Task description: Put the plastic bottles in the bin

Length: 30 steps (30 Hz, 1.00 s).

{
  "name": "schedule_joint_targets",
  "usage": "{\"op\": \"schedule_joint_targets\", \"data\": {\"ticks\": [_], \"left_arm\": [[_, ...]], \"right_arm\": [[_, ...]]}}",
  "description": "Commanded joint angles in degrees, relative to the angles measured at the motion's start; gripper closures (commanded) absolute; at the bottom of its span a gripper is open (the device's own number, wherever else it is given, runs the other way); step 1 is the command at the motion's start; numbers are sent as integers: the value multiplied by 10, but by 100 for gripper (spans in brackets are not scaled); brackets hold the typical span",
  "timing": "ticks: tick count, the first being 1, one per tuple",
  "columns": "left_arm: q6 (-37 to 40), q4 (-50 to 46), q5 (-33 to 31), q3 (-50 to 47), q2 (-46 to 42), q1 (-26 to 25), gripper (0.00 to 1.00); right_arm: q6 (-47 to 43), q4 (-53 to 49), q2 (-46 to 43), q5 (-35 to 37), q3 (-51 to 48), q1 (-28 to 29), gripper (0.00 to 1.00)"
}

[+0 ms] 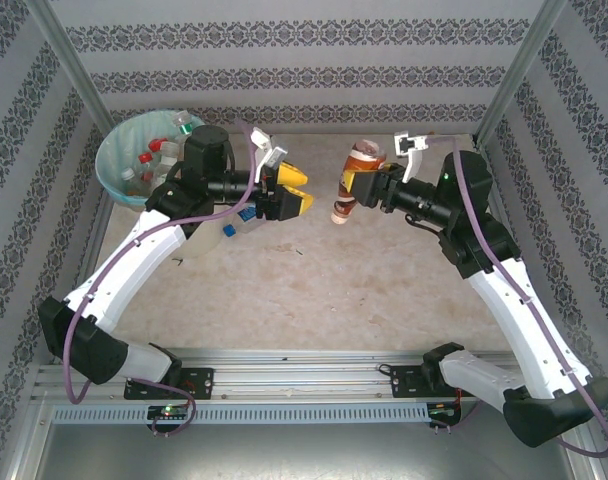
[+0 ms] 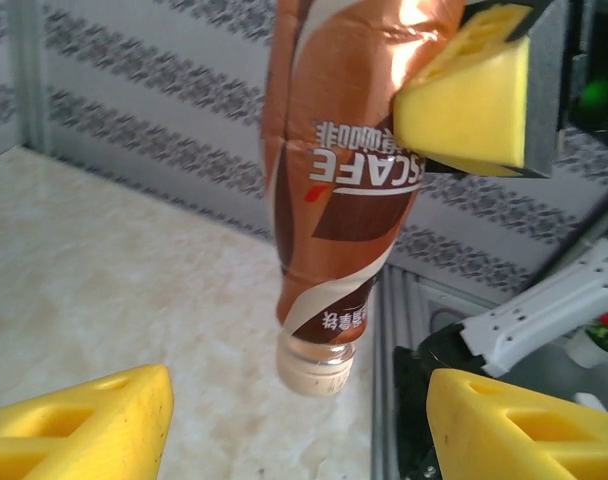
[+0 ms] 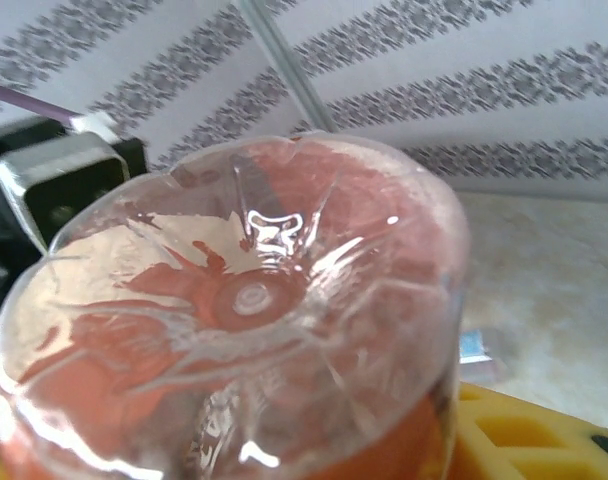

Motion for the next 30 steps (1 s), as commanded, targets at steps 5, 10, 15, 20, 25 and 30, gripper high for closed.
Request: {"op": "schedule_joint_targets", "data": {"ticks": [5,10,15,20,25,30], "left_arm": [[-66,112,90,-5,-6,-16,32],[-71,124,96,-5,-4,-26,32],[-72,124,99,-3,-3,-27,35],[-78,138,99,-5,-6,-28,40],[-81,168,92,-17,-16,-29,64],[-72,170,66,-19,-30,-27,72]], "right_arm": [[45,108,5,-42,10,55,46],[41,124,24,-34,24,95,46],[47,143,43,-28,31,118,46],[53,153,61,-32,40,130,46],[57,151,71,-34,44,132,44],[40,133,54,14,37,133,23]]}}
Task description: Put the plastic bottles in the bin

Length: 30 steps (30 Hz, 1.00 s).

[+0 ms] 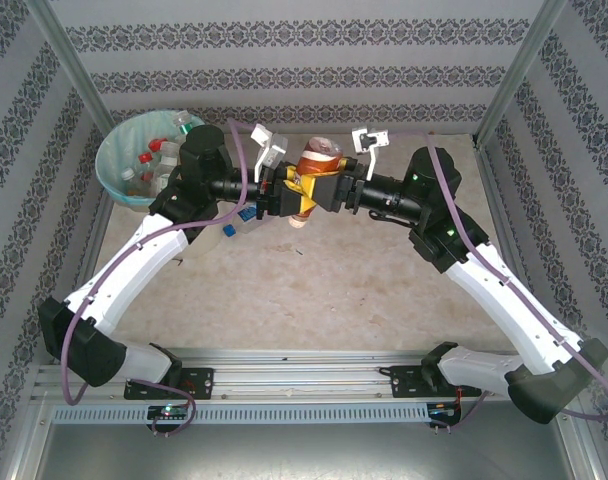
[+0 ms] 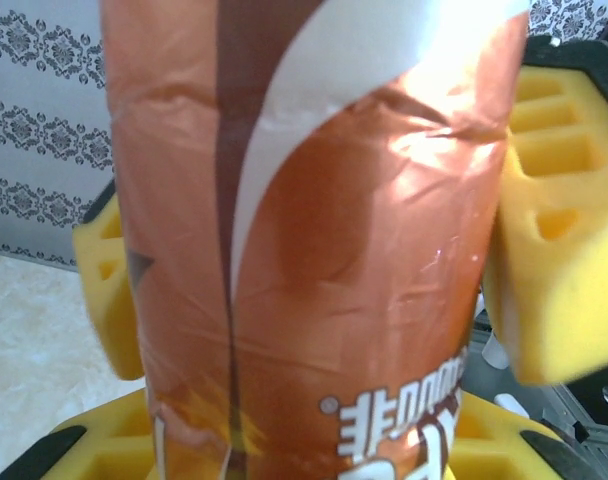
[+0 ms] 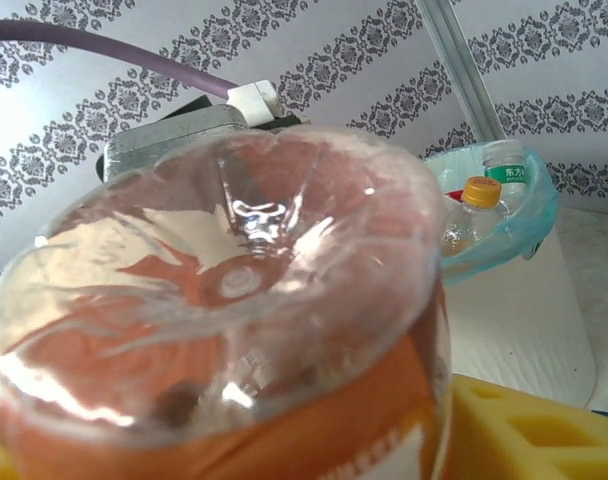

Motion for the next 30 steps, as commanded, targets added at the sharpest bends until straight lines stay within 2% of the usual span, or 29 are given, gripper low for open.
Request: {"op": "schedule_joint_targets", "data": {"ticks": [1,2,3,7,9,14,21,25,30], "left_arm": [[12,35,-18,-3,-26,-8,72],[16,29,-33,-2,-32,-5,74],[22,21,-50,0,-37,-2,74],[37,-44,-139,18,-62,30,76],[51,-121,-216,42,-73,58,76],[59,-271,-410,95,-96,169,87],[169,-383,-614,134,-91,282,86],[175,-405,-653,126,-72,336,86],[136,-402,-600,97,-61,390,81]], "right_arm": [[-14,3,-17,50,8,6,15],[-21,-3,-27,80,1,6,4],[-26,-4,-39,112,-8,6,2],[-46,6,-92,223,-52,-1,2],[-59,13,-114,258,-71,-3,2],[-71,12,-143,294,-96,-13,2],[-61,10,-131,279,-99,-20,2],[-60,6,-128,279,-99,-22,2],[-61,1,-133,282,-106,-26,2]]}}
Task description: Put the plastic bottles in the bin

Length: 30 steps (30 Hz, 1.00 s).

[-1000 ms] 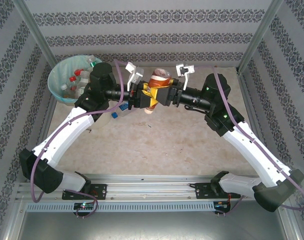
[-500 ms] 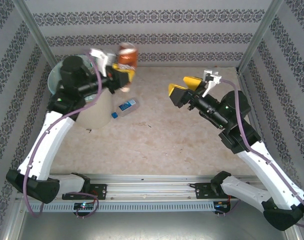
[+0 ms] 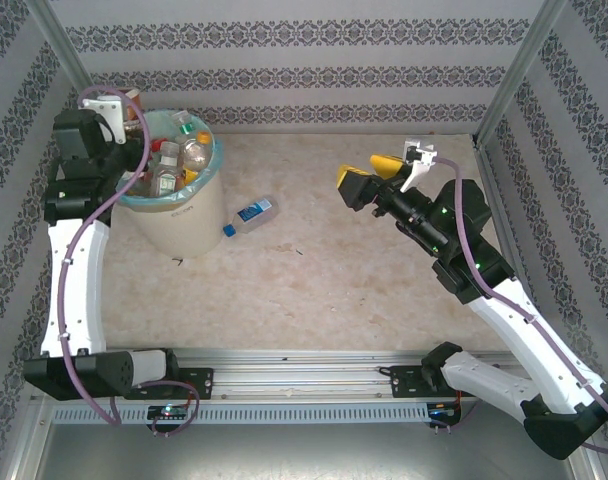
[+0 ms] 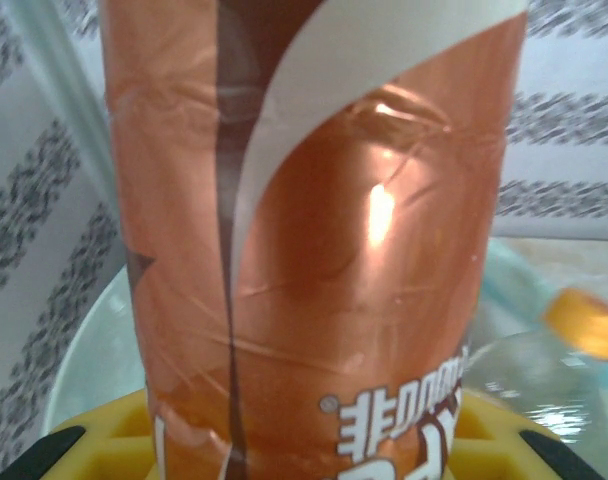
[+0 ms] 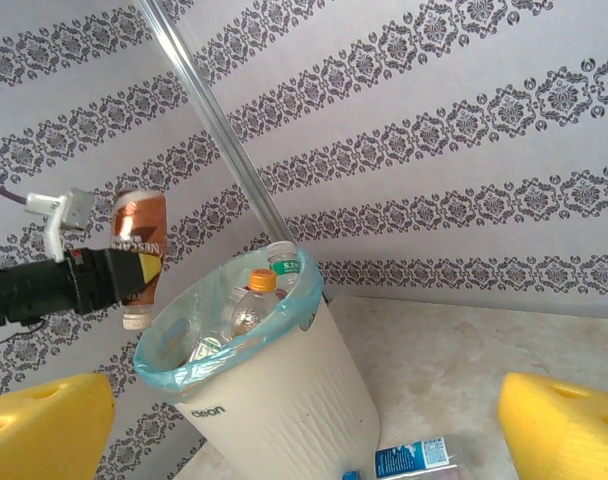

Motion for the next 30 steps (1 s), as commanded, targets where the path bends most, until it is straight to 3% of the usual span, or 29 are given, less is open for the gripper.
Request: {"op": "schedule_joint_targets", "data": {"ticks": [1,2,4,8,12,30], "left_arm": [[-9,-27,7,-14,4,19,80],[-12,-27,7,-16,6,20,78],[-14,-26,6,-23,7,21,61],[-19,-17,-4,-33,3,25,39],[-18,-17,-9,-31,2,30,26],[-21,-7,5,-42,3,45,30]], "right_arm": [[-7,8,-9,12,-8,-10,2],[-6,7,-11,12,-9,-11,2],[-5,7,-12,12,-11,-14,2],[-2,7,-15,12,-14,-17,2],[0,8,-17,13,-16,-19,2],[12,-40,23,6,8,-25,2]]}}
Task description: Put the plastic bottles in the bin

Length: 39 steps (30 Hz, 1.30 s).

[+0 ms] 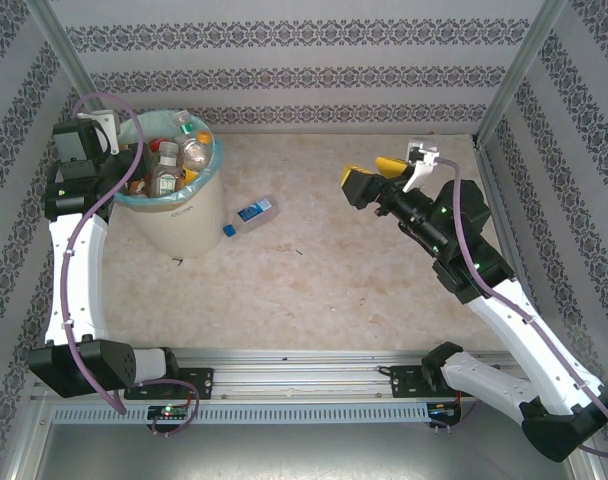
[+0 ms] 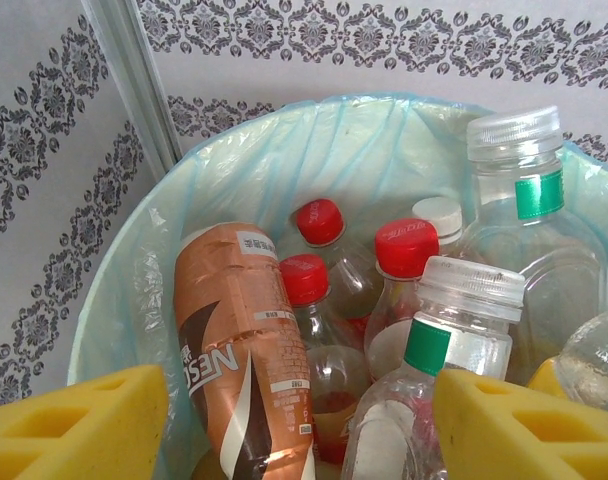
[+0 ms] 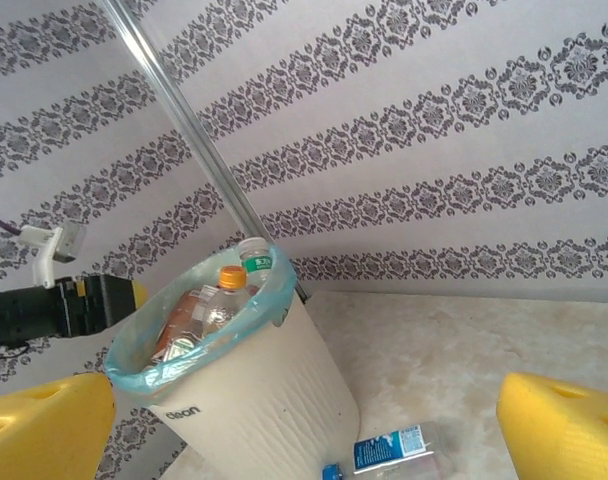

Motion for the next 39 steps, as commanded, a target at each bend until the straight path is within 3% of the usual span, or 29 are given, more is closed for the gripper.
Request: {"op": "schedule_joint_targets", "data": {"ticks": [1,9,15,19,25,34,39], "left_arm": [[-6,7,9,-5,-7,7,31],[-39,10,81,4,-30,3,37],[-31,38,149,-11,-72,-52,38],[-12,109,271,-65,-126,-76,35],[-56,226,399,-167,-179,-86,34],[-62,230,402,-216,-203,-114,34],[-58,216,400,-218,-210,-133,35]], "right_arm": [[1,-36,34,-16,29,-5,3],[-87,-78,175,-156,112,-3,4],[-316,-168,322,-230,206,29,7],[-473,-158,408,-253,223,35,2],[-595,-215,586,-285,353,35,2],[-729,-411,815,-243,623,40,2],[-756,-496,916,-210,765,45,2]]}}
